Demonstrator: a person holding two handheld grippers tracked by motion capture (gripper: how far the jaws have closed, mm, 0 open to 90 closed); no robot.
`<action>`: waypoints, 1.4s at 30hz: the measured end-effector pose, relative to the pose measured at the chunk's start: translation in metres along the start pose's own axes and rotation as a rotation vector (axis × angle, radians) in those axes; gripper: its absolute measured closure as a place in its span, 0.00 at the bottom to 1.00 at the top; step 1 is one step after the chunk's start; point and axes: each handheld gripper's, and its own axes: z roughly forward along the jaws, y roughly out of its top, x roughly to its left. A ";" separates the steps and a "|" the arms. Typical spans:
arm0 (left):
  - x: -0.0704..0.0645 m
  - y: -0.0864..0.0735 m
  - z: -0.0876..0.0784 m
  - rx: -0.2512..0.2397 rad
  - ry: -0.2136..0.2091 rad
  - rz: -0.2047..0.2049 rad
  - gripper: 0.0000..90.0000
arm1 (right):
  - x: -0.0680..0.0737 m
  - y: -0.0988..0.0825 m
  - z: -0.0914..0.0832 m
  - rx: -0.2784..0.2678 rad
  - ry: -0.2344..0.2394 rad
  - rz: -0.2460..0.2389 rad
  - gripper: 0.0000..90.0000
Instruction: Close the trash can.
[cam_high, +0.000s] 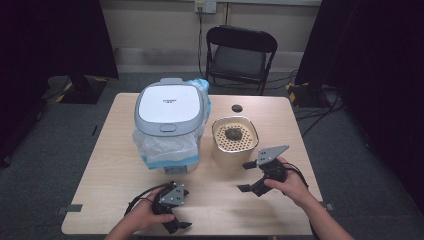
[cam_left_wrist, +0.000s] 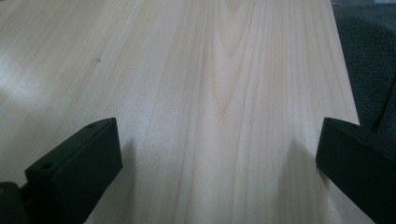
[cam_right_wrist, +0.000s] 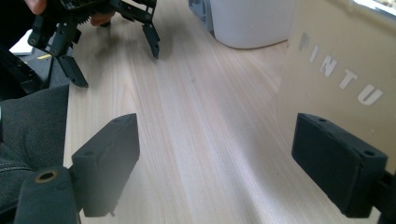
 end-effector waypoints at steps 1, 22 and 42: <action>0.000 0.000 0.000 0.000 0.000 0.000 0.00 | 0.000 -0.001 0.000 -0.002 0.002 0.004 0.16; 0.000 0.000 0.000 0.000 0.000 0.000 0.00 | -0.005 -0.024 0.014 0.023 -0.022 0.029 0.16; 0.000 0.000 0.000 0.000 0.000 0.001 0.00 | -0.004 -0.040 0.025 0.048 -0.028 0.031 0.16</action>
